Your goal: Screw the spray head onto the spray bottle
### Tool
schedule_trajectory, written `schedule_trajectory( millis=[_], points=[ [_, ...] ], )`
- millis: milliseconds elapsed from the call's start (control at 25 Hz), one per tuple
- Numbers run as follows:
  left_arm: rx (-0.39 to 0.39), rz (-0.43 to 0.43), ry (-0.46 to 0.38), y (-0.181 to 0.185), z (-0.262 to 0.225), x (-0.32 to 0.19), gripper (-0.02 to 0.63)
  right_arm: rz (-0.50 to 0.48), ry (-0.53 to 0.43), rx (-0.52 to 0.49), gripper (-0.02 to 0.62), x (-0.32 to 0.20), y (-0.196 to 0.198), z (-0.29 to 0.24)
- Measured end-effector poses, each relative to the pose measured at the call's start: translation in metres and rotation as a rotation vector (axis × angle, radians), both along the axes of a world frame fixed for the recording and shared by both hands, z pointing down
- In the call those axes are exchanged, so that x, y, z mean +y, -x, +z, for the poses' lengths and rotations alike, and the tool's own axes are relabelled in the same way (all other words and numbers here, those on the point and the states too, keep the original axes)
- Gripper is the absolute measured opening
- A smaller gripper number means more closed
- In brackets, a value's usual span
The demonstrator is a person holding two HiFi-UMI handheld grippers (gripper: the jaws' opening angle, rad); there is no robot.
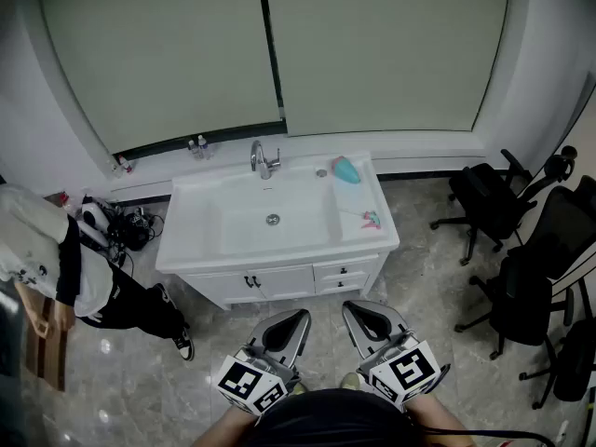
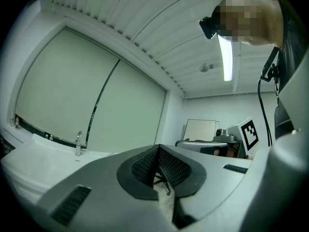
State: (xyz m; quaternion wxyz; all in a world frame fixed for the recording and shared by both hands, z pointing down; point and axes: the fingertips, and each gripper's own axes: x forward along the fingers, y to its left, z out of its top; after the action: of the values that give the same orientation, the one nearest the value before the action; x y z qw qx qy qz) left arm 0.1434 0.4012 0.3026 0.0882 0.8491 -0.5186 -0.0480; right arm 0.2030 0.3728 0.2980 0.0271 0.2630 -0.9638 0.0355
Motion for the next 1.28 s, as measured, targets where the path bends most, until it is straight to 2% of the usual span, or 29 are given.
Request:
schedule_trajectory(
  millis=[480,680,800,960,1280],
  points=[
    [0.002,-0.004,0.007,0.008,0.002,0.001,-0.005,-0.010,0.015,-0.012,-0.011,0.001,0.010,0.002],
    [0.001,-0.006,0.018,0.008,0.008,-0.001,-0.005,-0.074,0.035,-0.049,-0.011,0.007,0.015,0.002],
    [0.007,0.002,0.032,0.004,0.012,-0.003,-0.005,-0.077,-0.006,-0.050,-0.011,0.008,0.015,0.001],
    [0.008,0.013,0.044,-0.004,0.017,-0.007,-0.005,-0.065,0.027,-0.036,-0.011,0.008,0.008,0.008],
    [0.004,0.005,0.071,-0.020,0.027,-0.013,-0.005,-0.052,0.028,-0.051,-0.006,-0.002,-0.012,0.012]
  ],
)
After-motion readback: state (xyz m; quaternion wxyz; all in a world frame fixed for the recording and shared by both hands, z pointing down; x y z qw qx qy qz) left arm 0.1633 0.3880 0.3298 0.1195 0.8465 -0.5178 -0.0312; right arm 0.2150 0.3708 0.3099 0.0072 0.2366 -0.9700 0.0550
